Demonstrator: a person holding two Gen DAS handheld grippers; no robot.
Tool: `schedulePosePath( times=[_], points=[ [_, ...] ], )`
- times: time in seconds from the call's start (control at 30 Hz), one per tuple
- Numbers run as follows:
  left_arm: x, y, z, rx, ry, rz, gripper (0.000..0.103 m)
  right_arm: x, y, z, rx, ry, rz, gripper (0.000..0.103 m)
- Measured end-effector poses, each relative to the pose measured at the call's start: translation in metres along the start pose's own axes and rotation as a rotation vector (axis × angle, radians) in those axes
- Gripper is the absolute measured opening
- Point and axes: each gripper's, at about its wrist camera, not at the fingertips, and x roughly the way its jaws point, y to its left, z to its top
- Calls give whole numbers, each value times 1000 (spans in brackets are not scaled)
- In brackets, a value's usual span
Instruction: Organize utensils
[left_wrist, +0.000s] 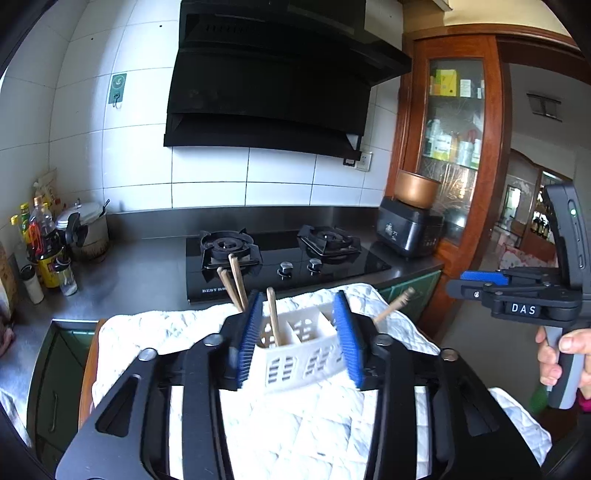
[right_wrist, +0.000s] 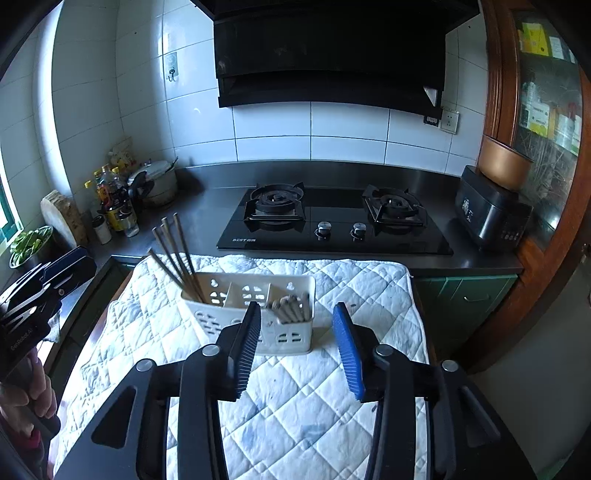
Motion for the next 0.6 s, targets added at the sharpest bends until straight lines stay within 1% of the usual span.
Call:
schedulePosePath(
  times=[0.03,0.1,0.13,0.17,0.23,0.3,0.33,0.4,0.47,0.6],
  points=[
    [-8,-1,-5,3,-5,2,47,-5,1,-6,1,-4,4,53],
    [-21,-4,-13,7,-13,6,54,-14,7,-19,-13,-19,-2,55],
    [-27,-6,-18,8,-14,9,56,-18,9,-25,-18,-24,-3,59],
    [-33,-7,-22,9,-15,11,59,-23,12,-32,-16,-28,1,65],
    [-45,-10,-32,15,-15,16,66,-31,16,-45,-9,-41,16,69],
    [-57,-15,-41,31,-29,43,80,-38,20,-56,1,-51,32,76],
    [-63,-18,-46,37,-36,52,82,-42,23,-62,2,-57,40,79],
    [-74,-23,-56,48,-46,65,88,-50,29,-76,0,-71,47,80],
    [-84,-27,-67,56,-45,77,91,-56,34,-89,2,-82,46,83],
    [-100,-31,-87,60,-46,118,95,-64,43,-114,0,-97,36,84]
  ],
)
